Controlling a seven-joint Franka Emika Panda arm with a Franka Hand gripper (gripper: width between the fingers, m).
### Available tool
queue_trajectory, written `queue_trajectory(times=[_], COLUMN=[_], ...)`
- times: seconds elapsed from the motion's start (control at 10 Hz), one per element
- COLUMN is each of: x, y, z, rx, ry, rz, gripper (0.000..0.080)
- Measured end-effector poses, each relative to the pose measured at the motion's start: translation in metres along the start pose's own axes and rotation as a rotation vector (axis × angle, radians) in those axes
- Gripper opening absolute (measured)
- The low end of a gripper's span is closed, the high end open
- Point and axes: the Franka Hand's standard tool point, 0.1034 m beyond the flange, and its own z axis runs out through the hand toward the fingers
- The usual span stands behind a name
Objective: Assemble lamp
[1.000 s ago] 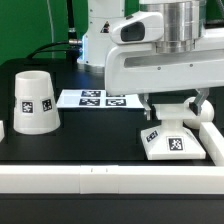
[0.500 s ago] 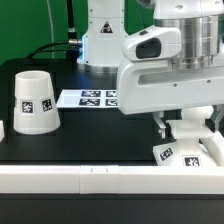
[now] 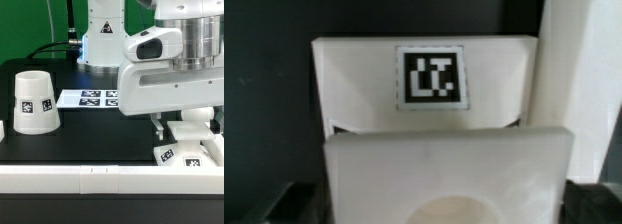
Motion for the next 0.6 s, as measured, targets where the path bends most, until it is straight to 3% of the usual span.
queue_trajectory(times=[0.3, 0.6], x=[-0.009, -0.057], y=[0.005, -0.010], z=[-0.003, -0.025], rx=[-0.003, -0.015], ry=[0.003, -0.004], rz=[-0.032, 0.021], gripper=[0.0698, 0.0699])
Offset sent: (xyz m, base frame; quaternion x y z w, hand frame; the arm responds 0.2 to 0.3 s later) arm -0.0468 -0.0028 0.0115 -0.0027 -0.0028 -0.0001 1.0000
